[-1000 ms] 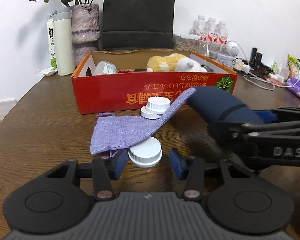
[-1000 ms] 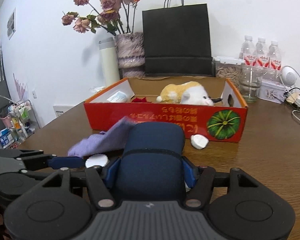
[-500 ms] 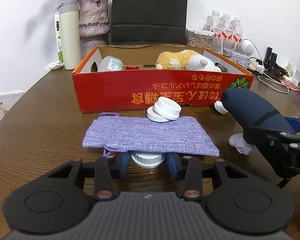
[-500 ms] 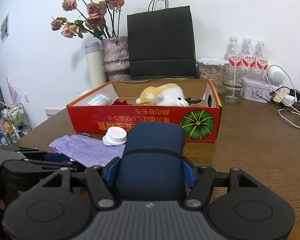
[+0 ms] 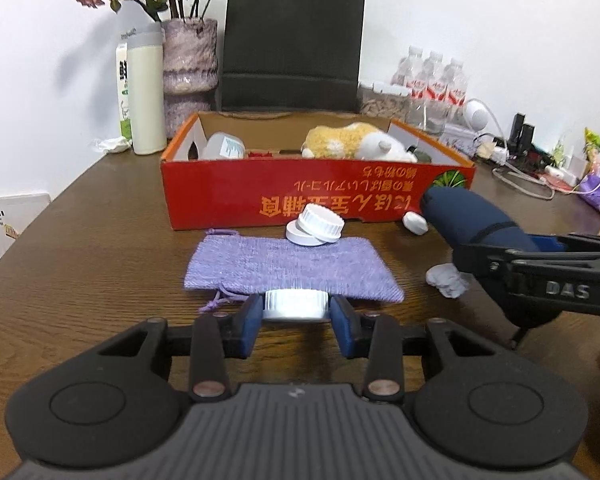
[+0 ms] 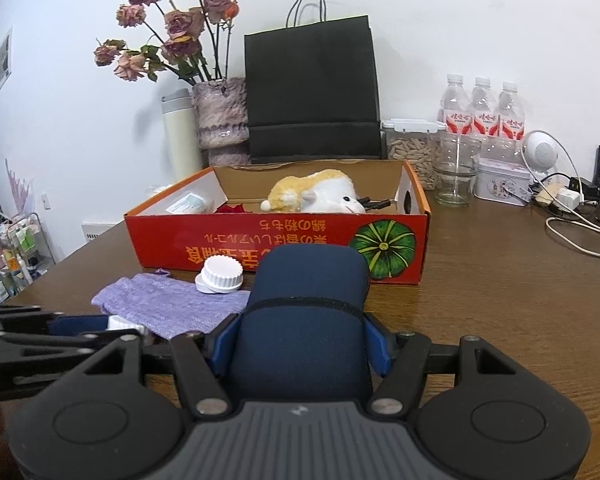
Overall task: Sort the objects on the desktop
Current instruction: 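Carry the white cap and navy item into the box and open both grippers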
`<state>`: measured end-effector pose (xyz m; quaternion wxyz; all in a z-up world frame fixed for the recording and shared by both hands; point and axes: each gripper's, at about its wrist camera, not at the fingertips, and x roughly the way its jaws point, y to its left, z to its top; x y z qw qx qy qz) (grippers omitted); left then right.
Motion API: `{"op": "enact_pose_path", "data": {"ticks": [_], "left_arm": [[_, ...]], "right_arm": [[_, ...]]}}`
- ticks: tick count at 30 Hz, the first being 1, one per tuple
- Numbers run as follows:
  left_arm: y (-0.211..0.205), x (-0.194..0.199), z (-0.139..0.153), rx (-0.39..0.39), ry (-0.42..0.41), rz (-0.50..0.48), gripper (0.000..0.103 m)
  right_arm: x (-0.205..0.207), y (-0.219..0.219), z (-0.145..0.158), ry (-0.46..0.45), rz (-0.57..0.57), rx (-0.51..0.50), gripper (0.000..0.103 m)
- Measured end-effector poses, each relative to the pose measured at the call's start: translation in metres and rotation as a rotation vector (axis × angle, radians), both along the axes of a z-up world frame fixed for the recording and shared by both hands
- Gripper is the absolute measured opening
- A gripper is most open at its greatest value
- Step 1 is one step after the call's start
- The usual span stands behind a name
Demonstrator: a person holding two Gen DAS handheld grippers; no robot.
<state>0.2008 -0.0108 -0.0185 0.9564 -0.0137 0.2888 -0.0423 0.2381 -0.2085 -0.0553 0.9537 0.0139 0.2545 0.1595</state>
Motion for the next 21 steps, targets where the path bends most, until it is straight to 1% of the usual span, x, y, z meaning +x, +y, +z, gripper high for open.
{"op": "enact_pose_path", "data": {"ticks": [4, 7, 9, 15, 21], "left_arm": [[0.002, -0.011, 0.007, 0.004, -0.025, -0.01, 0.038], [0.006, -0.017, 0.01, -0.015, -0.028, -0.014, 0.038], [0.008, -0.021, 0.014, -0.024, -0.044, -0.017, 0.038], [0.011, -0.025, 0.041, -0.026, -0.129, -0.025, 0.038], [0.005, -0.011, 0.073, -0.012, -0.233, -0.036, 0.038]], "right_arm": [[-0.003, 0.0, 0.0, -0.002, -0.005, 0.002, 0.063], [-0.006, 0.001, -0.001, 0.0, -0.01, 0.003, 0.063], [-0.009, 0.0, 0.002, -0.007, -0.012, 0.007, 0.063], [-0.011, 0.003, 0.016, -0.039, -0.004, 0.027, 0.063], [0.002, 0.011, 0.04, -0.091, 0.012, 0.033, 0.063]]}}
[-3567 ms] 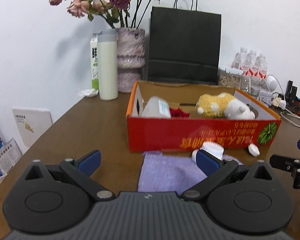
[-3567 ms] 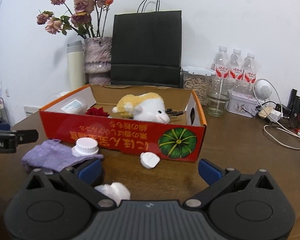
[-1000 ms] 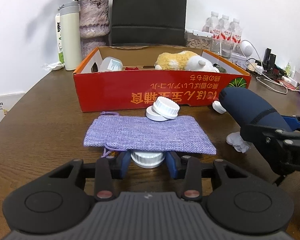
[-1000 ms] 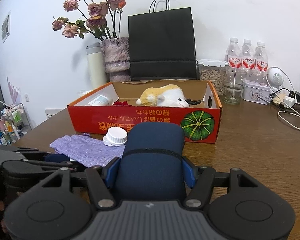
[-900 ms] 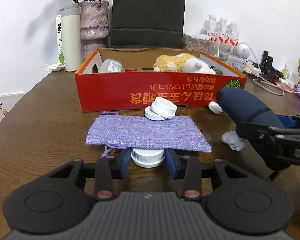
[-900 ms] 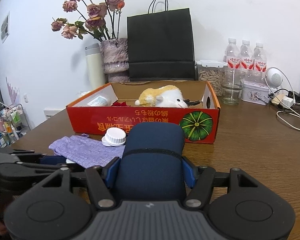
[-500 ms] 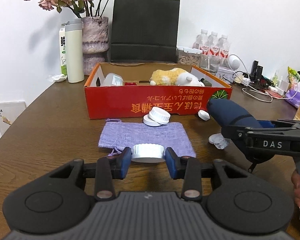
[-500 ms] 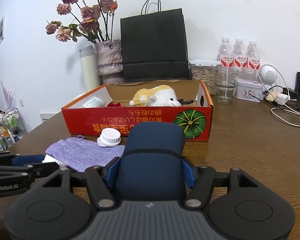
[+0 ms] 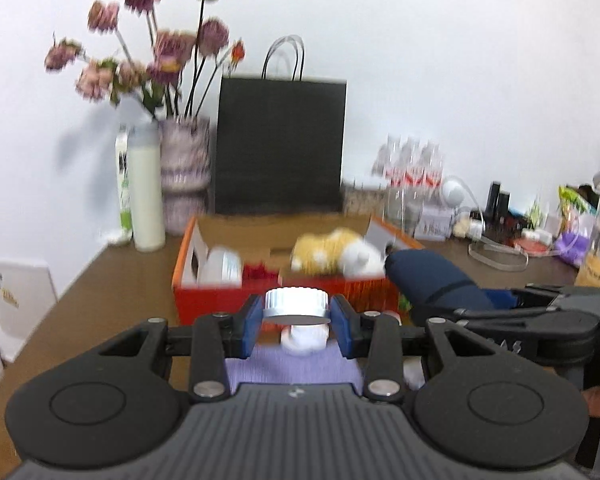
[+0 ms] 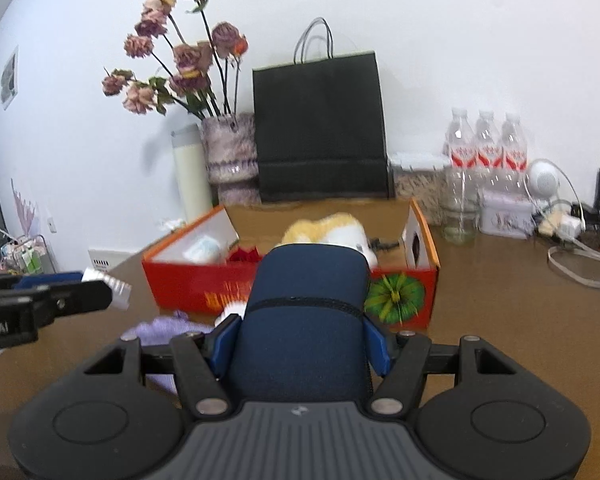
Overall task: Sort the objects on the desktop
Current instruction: 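Carry the white cap and navy item into the box and open both grippers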
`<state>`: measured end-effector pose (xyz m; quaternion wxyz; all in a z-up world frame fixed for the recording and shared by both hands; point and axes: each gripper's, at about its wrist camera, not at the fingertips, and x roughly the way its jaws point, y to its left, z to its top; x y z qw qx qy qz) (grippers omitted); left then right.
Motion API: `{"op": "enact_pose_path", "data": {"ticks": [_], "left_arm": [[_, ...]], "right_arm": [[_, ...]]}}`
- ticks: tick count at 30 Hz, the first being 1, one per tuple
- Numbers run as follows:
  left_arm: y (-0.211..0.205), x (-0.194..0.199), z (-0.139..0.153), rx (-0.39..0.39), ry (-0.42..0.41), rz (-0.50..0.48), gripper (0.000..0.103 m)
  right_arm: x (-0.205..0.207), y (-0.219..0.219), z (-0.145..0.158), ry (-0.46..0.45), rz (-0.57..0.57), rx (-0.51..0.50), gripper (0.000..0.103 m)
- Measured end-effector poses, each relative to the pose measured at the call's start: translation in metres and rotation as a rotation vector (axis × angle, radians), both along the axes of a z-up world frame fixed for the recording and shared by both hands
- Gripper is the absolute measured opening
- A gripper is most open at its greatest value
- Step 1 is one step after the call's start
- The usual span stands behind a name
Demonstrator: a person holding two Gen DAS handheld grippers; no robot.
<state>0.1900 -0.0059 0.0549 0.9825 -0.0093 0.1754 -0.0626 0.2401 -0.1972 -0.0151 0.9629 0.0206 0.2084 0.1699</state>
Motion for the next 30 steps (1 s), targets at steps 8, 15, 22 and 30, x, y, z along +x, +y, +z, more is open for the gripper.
{"op": "enact_pose_path", "data": {"ticks": [8, 15, 22, 30], "left_arm": [[-0.003, 0.051, 0.019, -0.017, -0.056, 0.021, 0.038], [0.01, 0.103, 0.024, -0.043, -0.083, 0.06, 0.038], [0.035, 0.158, 0.011, -0.081, -0.056, 0.075, 0.038], [0.045, 0.209, -0.017, -0.049, 0.015, 0.057, 0.038]], "right_arm": [[0.043, 0.015, 0.029, -0.042, -0.005, 0.001, 0.063], [0.098, 0.041, 0.029, -0.004, 0.022, 0.021, 0.063], [0.164, 0.086, 0.007, 0.074, 0.064, 0.02, 0.063], [0.2, 0.103, -0.02, 0.115, 0.06, -0.079, 0.062]]}}
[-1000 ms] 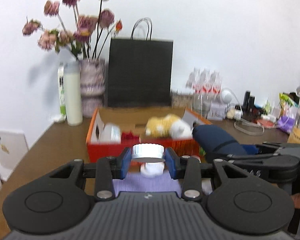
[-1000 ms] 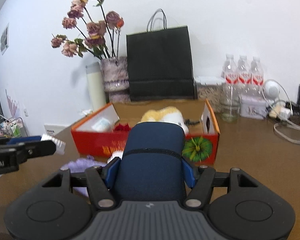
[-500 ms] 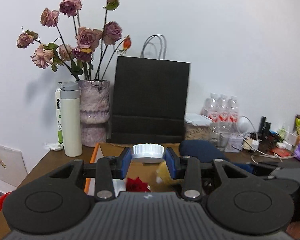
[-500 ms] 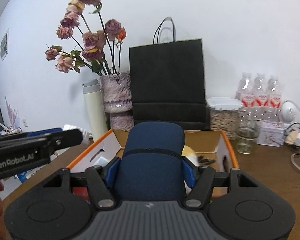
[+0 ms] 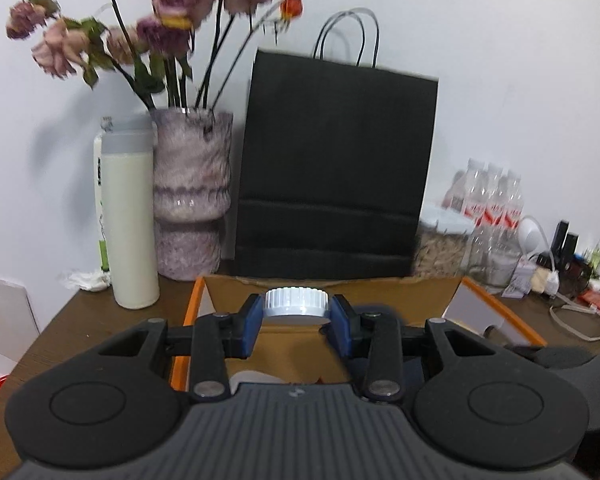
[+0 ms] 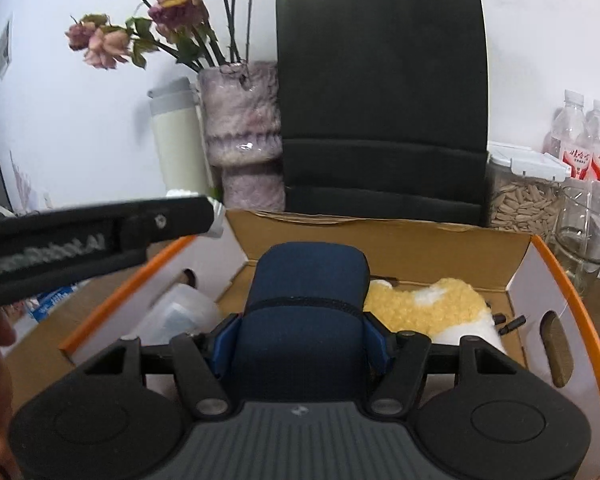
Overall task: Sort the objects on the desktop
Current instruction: 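Carry the white cap and navy item into the box and open both grippers, then move both grippers back from the box toward the purple pouch and tissue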
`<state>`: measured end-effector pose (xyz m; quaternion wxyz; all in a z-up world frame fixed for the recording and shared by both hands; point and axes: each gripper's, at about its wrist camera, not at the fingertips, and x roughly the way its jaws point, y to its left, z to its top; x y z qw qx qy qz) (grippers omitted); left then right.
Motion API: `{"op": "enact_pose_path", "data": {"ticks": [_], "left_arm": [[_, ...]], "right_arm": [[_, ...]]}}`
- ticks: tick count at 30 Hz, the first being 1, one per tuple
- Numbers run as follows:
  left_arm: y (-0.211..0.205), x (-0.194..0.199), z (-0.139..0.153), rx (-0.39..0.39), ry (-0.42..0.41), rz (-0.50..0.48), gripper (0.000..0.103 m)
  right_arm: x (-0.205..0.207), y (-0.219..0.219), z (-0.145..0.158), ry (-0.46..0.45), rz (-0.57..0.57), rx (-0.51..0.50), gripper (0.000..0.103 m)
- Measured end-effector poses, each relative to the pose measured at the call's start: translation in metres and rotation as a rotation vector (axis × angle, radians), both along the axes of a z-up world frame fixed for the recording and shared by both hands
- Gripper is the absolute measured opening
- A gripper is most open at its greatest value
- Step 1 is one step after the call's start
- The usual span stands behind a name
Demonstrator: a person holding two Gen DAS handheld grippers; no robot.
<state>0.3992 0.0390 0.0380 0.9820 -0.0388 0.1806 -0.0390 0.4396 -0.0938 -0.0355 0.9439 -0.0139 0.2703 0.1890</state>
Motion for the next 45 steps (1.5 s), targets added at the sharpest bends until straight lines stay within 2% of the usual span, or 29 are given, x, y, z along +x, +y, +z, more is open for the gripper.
{"op": "enact_pose_path", "data": {"ticks": [4, 15, 16, 17, 19, 20, 23, 24, 26, 28, 38, 45], "left_arm": [[0.002, 0.007, -0.008, 0.006, 0.017, -0.001, 0.038], [-0.002, 0.014, -0.024, 0.043, 0.054, -0.003, 0.039], [-0.003, 0.013, -0.025, 0.048, 0.054, 0.005, 0.041], [-0.003, 0.013, -0.025, 0.053, 0.052, 0.01, 0.049], [-0.004, 0.009, -0.025, 0.06, 0.034, 0.018, 0.057], [-0.004, 0.007, -0.024, 0.062, 0.024, 0.019, 0.064], [-0.005, 0.002, -0.02, 0.064, -0.012, 0.033, 0.081], [-0.005, 0.0, -0.019, 0.066, -0.019, 0.037, 0.084], [-0.006, -0.002, -0.018, 0.061, -0.03, 0.04, 0.098], [-0.007, -0.004, -0.016, 0.056, -0.039, 0.044, 0.103], [-0.014, -0.022, -0.015, 0.072, -0.064, 0.063, 0.103], [-0.002, -0.054, -0.007, 0.017, -0.096, 0.098, 0.103]], "right_arm": [[0.002, -0.009, -0.001, -0.016, -0.04, -0.02, 0.062], [0.003, -0.01, -0.009, -0.003, -0.035, -0.042, 0.064], [0.002, -0.011, -0.009, -0.004, -0.037, -0.035, 0.065], [0.002, -0.012, -0.008, -0.004, -0.038, -0.027, 0.067], [0.001, -0.014, -0.006, -0.01, -0.042, -0.012, 0.086], [0.0, -0.015, -0.004, -0.018, -0.046, -0.013, 0.089], [-0.004, -0.017, -0.001, -0.037, -0.043, -0.012, 0.09], [-0.005, -0.017, 0.0, -0.044, -0.046, -0.018, 0.093], [-0.007, -0.019, 0.001, -0.053, -0.05, -0.023, 0.1], [-0.009, -0.019, 0.002, -0.06, -0.049, -0.026, 0.103], [-0.024, -0.025, 0.005, -0.098, -0.052, -0.068, 0.103], [-0.047, -0.038, 0.008, -0.122, -0.062, -0.072, 0.103]]}}
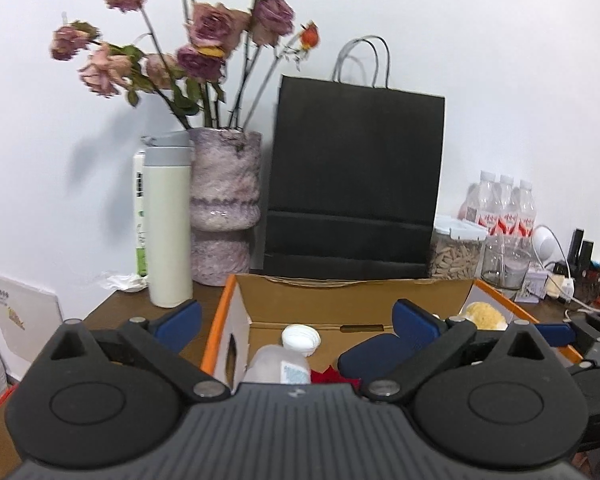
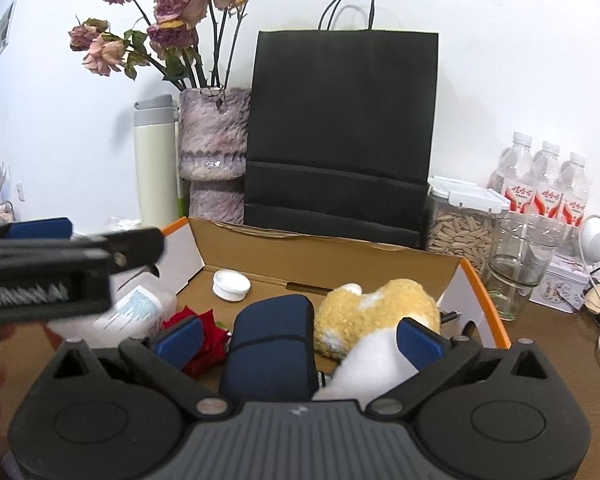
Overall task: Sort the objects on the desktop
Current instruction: 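Move both grippers back from the box toward the purple pouch and tissue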
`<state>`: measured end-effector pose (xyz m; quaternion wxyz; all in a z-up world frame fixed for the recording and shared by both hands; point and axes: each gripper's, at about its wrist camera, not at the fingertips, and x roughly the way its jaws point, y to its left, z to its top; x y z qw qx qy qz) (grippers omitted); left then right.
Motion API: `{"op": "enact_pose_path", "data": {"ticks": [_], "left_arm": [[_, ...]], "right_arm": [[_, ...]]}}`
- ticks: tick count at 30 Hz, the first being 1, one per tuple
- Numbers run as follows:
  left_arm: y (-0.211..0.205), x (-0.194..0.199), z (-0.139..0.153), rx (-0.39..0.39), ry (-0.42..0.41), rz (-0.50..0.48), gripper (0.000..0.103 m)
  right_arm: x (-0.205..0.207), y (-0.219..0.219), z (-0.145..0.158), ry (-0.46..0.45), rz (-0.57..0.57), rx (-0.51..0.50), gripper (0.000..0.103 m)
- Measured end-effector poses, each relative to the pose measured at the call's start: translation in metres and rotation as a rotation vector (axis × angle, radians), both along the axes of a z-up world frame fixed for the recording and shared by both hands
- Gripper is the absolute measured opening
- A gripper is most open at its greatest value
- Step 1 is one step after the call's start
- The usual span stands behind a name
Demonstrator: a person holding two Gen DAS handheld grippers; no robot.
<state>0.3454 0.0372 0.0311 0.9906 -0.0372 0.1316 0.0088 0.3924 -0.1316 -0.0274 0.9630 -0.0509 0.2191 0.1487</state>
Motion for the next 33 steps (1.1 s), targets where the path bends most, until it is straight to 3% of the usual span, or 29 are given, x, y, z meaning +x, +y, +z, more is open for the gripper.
{"op": "enact_pose_path", "data": {"ticks": [10, 21, 29, 33], "left_arm": [[0.015, -0.046, -0.012, -0.022, 0.066, 0.036, 0.103], [0.015, -0.088, -0.033, -0.012, 0.155, 0.034, 0.103], [0.004, -0.108, -0.041, 0.02, 0.173, 0.019, 0.103], [-0.001, -0.113, -0.044, 0.038, 0.182, 0.01, 0.103]], "right_arm": [[-0.059, -0.022, -0.004, -0.016, -0.022, 0.014, 0.103], [-0.106, -0.044, -0.03, 0.074, -0.047, 0.0, 0.103], [-0.124, -0.049, -0.037, 0.121, -0.039, -0.019, 0.103], [-0.13, -0.052, -0.039, 0.139, -0.037, -0.018, 0.093]]}}
